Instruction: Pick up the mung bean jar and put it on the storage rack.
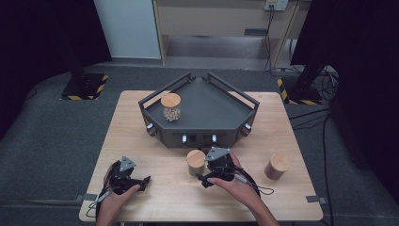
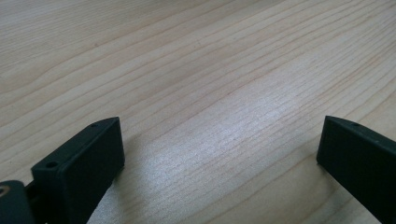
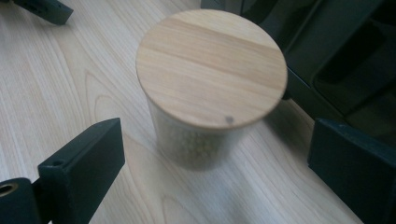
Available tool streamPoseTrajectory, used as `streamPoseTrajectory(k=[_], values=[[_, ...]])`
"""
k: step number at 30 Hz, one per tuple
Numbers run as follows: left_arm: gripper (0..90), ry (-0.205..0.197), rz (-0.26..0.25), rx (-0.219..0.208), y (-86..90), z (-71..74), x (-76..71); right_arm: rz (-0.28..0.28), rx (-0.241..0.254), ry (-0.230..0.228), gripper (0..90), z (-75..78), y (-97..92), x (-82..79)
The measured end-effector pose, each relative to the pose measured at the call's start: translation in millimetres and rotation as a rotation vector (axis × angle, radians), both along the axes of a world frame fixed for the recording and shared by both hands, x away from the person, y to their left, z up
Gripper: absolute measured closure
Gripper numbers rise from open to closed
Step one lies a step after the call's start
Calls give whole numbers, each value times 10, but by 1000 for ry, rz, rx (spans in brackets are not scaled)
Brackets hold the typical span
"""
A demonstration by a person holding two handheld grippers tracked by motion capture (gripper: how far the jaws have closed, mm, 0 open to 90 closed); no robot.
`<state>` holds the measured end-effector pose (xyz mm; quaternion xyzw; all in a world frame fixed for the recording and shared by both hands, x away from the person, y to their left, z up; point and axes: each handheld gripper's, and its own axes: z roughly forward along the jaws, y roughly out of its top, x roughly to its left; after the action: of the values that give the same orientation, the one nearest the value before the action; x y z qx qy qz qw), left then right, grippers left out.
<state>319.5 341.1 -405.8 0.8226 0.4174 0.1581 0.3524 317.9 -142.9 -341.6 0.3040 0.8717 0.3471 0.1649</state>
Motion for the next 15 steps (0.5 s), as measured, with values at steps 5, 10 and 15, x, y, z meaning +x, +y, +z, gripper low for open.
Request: streamPoseTrajectory(k=[5,10,15], values=[[0,0,0,0,2,0,0,-9,7,16,48,-43,78,69],[0,0,-1,0,3,0,0,-6,8,20,48,-55,141,116],[0,0,-1,0,2,0,0,-7,5,27,51,-67,182,156]])
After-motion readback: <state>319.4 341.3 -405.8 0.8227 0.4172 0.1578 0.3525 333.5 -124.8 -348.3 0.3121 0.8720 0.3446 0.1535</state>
